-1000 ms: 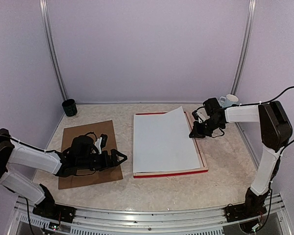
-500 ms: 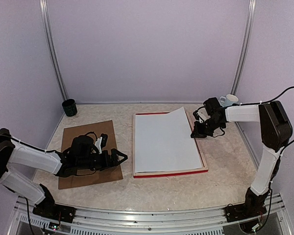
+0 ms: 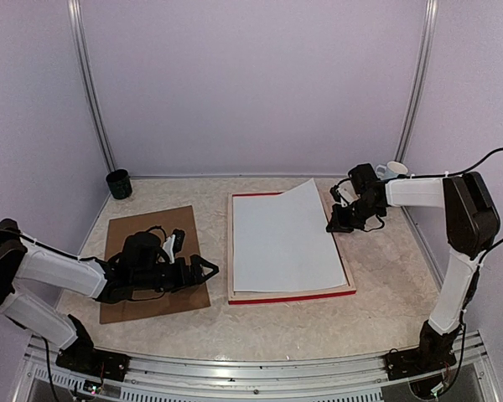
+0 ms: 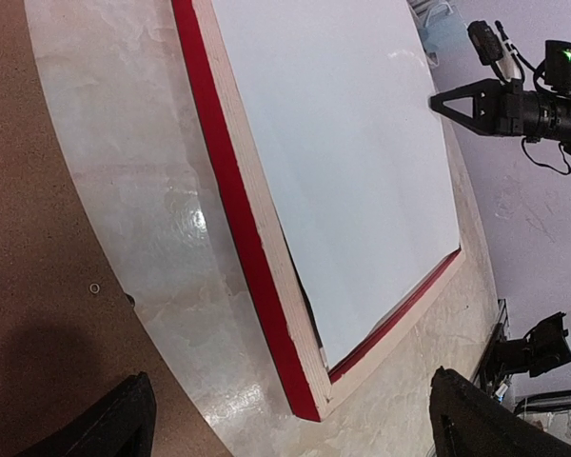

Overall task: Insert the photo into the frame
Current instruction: Place the photo on the frame body.

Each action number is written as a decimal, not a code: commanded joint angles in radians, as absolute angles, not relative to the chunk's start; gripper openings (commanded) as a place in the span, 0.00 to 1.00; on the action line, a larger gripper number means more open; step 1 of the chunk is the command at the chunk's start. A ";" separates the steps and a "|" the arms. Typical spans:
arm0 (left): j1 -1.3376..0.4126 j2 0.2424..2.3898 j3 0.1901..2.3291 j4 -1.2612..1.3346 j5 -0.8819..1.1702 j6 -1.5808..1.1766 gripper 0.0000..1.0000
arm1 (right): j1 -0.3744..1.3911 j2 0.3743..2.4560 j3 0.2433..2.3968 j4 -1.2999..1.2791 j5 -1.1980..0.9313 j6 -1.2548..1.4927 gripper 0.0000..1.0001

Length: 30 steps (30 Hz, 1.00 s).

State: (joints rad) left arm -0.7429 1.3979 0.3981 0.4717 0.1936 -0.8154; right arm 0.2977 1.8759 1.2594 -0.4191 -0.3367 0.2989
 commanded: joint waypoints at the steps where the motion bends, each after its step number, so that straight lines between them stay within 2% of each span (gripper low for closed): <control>1: -0.750 1.405 0.389 0.503 0.190 -0.818 0.99 | 0.287 1.895 1.272 -0.433 -0.342 0.277 0.00; 30: -0.755 1.420 0.388 0.519 0.193 -0.828 0.99 | 0.287 1.907 1.305 -0.440 -0.319 0.276 0.00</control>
